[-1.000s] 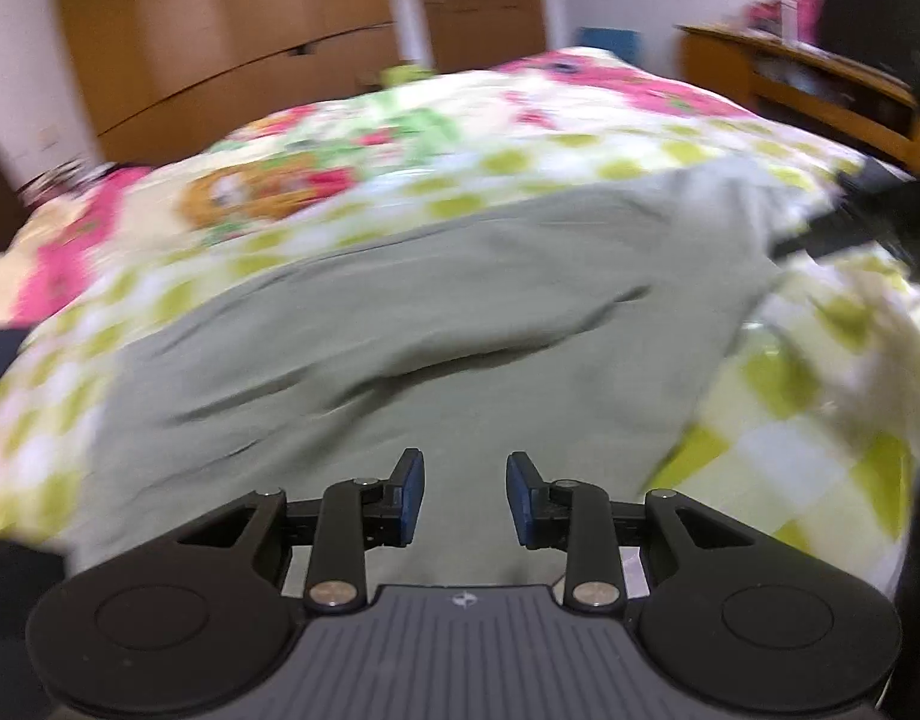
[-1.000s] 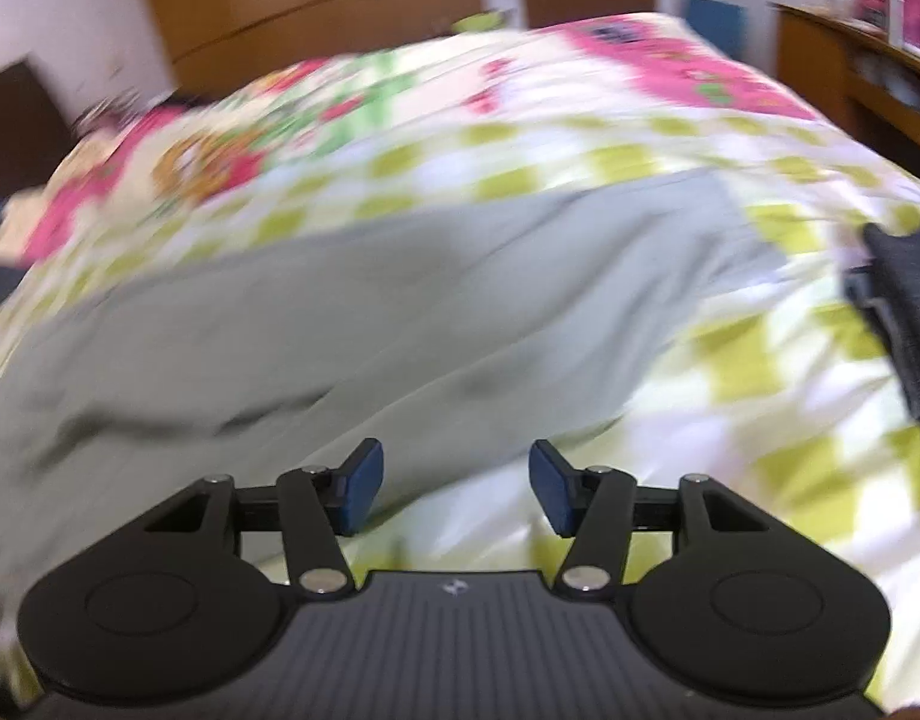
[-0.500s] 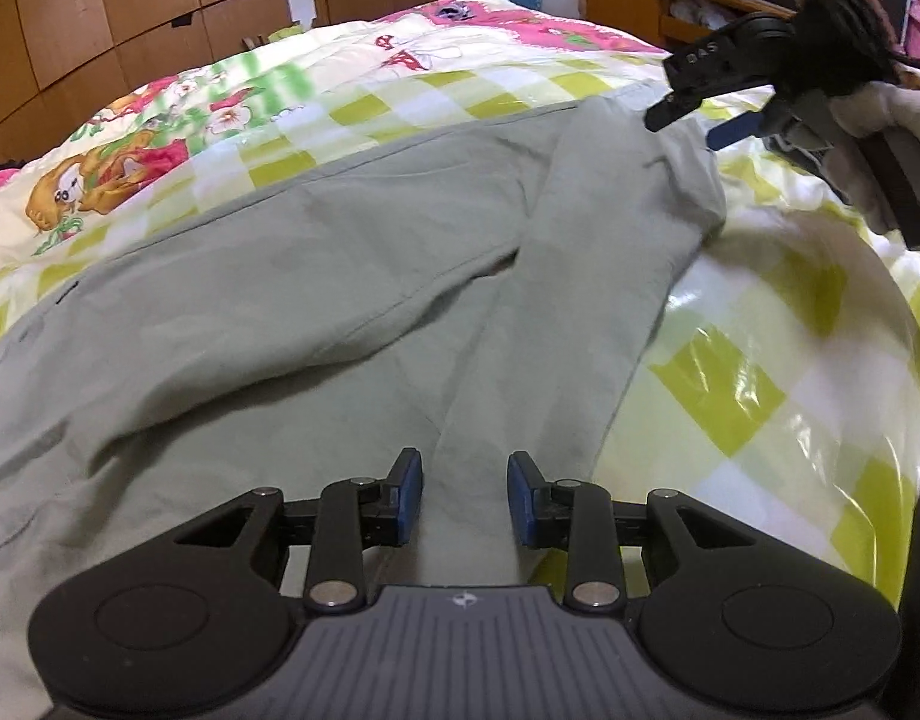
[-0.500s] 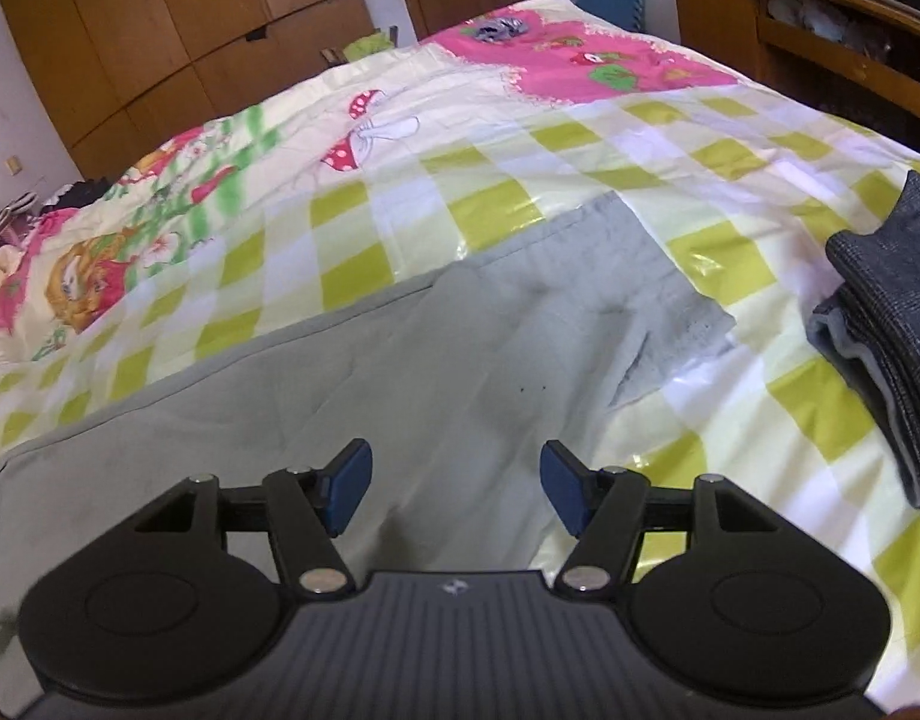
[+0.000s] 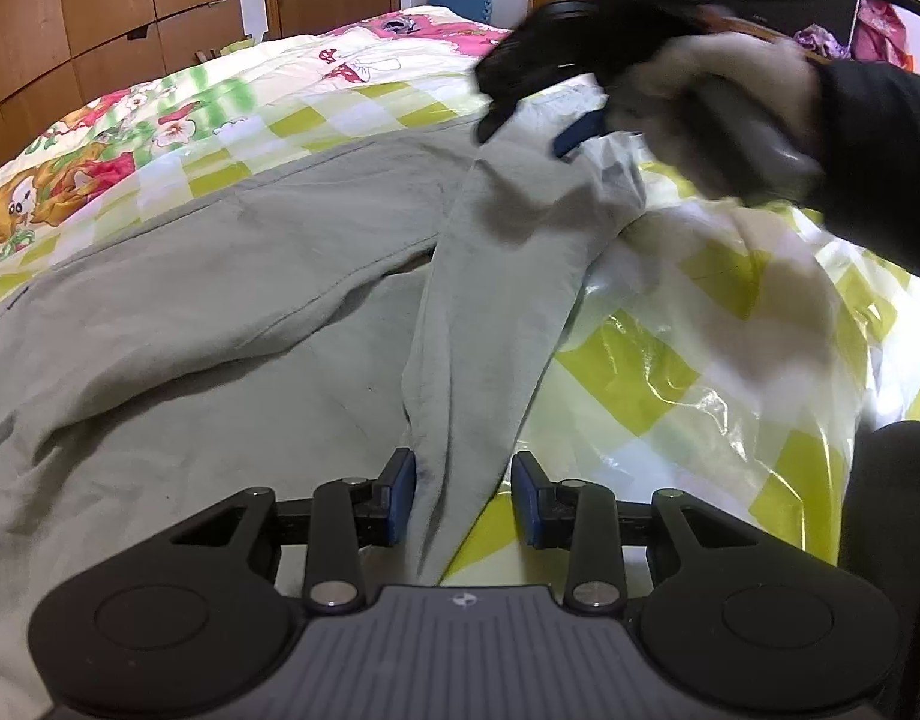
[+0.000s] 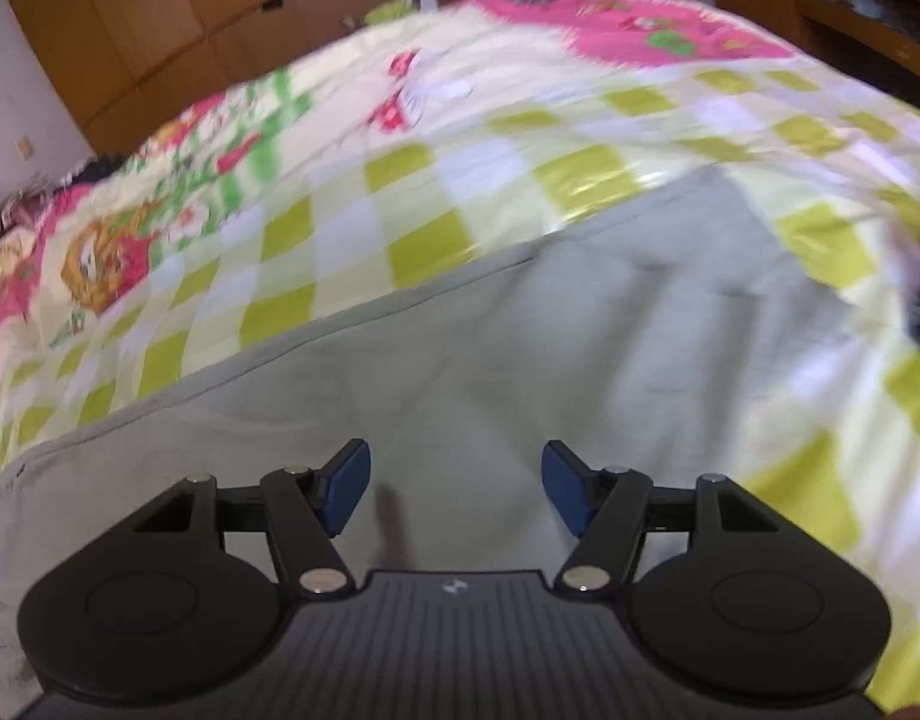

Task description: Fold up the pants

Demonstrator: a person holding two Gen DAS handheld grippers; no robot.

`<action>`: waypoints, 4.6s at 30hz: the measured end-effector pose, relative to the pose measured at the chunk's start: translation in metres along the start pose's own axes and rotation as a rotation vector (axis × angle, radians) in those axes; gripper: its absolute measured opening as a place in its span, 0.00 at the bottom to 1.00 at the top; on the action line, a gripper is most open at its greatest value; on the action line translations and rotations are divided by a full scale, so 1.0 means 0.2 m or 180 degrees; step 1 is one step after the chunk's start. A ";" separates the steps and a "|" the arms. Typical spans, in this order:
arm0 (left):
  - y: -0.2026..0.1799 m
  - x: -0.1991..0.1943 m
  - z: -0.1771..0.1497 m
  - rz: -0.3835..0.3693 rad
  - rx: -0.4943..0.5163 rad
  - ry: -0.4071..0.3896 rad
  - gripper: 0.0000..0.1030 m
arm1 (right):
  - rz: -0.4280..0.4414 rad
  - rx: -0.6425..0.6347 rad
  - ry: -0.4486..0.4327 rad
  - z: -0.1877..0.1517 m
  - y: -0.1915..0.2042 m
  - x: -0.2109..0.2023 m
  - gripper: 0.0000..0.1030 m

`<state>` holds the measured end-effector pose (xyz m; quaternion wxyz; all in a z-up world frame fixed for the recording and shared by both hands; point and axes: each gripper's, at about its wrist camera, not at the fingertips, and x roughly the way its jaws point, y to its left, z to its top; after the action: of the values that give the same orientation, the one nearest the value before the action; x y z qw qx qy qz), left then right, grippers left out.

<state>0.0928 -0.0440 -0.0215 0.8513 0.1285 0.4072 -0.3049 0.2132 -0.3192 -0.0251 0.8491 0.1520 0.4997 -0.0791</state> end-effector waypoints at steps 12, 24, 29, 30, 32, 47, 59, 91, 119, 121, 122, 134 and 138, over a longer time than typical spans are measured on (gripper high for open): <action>0.01 -0.02 -0.05 -0.0085 -0.0120 -0.0131 0.46 | -0.0475 0.0175 0.0160 0.13 -0.03 0.10 0.08; -0.13 -0.13 -0.05 -0.0049 0.0140 -0.0198 0.46 | 0.0061 0.0621 -0.0406 -0.05 -0.44 -0.67 0.02; -0.28 -0.15 -0.07 -0.0194 0.0366 -0.0140 0.46 | -0.0088 0.1008 -0.0548 -0.35 -0.76 -0.94 0.02; -0.31 -0.15 -0.07 -0.0217 0.0415 -0.0120 0.46 | -0.0137 0.1136 -0.0546 -0.42 -0.83 -0.96 0.02; -0.38 -0.16 -0.08 -0.0280 0.0522 -0.0082 0.46 | -0.0183 0.1373 -0.0491 -0.54 -0.95 -0.98 0.03; -0.49 -0.17 -0.02 -0.0061 0.0666 -0.0052 0.47 | 0.0393 0.2076 -0.0664 -0.50 -1.09 -0.64 0.40; -0.43 -0.11 0.08 0.0078 0.0535 -0.0142 0.48 | 0.0629 0.2108 -0.0968 -0.50 -1.23 -0.79 0.04; 0.59 -0.72 -0.37 0.1179 -0.0289 -0.0092 0.57 | 0.0988 -0.1403 0.0158 -0.40 0.57 -0.45 0.40; 1.90 -0.11 0.13 0.0843 -0.0334 0.0443 0.61 | 0.1546 -0.3218 0.0990 0.03 1.42 0.49 0.57; 1.95 -0.05 0.14 0.0786 -0.0375 0.0572 0.63 | 0.1566 -0.3234 0.1024 0.04 1.43 0.51 0.59; 1.96 -0.03 0.14 0.0715 -0.0390 0.0639 0.68 | 0.1584 -0.3243 0.1064 0.05 1.44 0.52 0.60; 1.89 0.01 0.16 0.0806 -0.0220 0.0695 0.32 | 0.1656 -0.3136 0.1242 0.07 1.44 0.55 0.10; 1.84 -0.05 0.18 0.0943 -0.0133 0.0595 0.30 | 0.1515 -0.3238 0.1028 0.05 1.45 0.41 0.03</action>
<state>0.3401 0.2306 -0.0018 0.8478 0.1971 0.4675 -0.1543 0.3447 -0.0480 -0.0402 0.7228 -0.1567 0.5500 0.3879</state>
